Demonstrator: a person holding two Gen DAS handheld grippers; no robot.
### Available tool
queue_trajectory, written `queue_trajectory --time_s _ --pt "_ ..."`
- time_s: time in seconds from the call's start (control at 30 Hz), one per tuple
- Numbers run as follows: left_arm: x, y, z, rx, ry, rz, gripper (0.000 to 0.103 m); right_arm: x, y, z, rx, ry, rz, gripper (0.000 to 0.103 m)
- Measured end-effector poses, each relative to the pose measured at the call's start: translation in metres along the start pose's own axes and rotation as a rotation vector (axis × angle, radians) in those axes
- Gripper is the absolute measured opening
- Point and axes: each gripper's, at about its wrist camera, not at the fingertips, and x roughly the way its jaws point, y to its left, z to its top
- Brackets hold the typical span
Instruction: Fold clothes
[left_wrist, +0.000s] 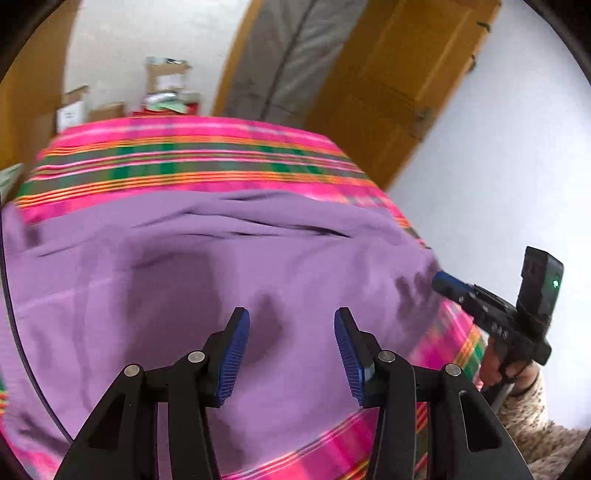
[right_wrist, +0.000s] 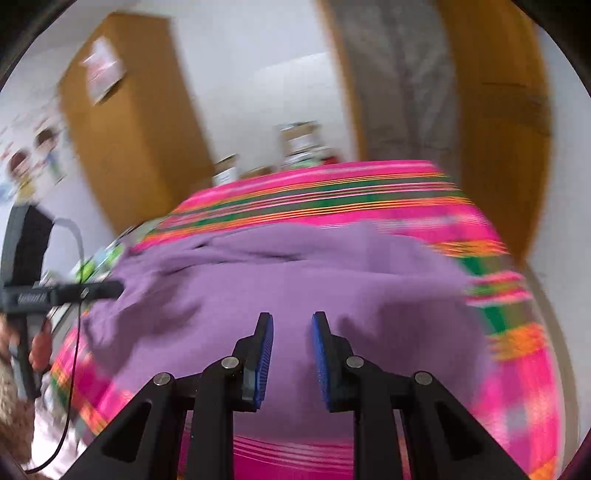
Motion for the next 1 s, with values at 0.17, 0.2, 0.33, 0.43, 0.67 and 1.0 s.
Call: queue_trajectory --time_s 0.17,0.2,0.33,0.43,0.67,1.0 --pt "0.039 -0.028 0.025 0.016 0.045 -0.077 0.05 -0.009 -0.05 -0.002 0.099 -0.027 -0.099 0.022" --pt "0.048 -0.03 0.034 0.012 0.054 -0.096 0.05 -0.01 -0.058 -0.003 0.111 -0.029 -0.11 0.023" --pt "0.079 -0.031 0.064 -0.059 0.083 -0.176 0.059 -0.001 -0.079 0.008 0.138 -0.036 -0.108 0.024" --pt "0.112 -0.024 0.082 -0.133 0.139 -0.225 0.059 0.012 -0.089 0.021 0.138 -0.025 -0.085 0.03" --pt "0.159 -0.006 0.102 -0.234 0.2 -0.238 0.059 0.062 -0.126 0.048 0.213 0.088 0.013 0.037" --pt "0.185 0.008 0.121 -0.28 0.208 -0.249 0.058 0.109 -0.136 0.055 0.241 0.194 0.151 0.038"
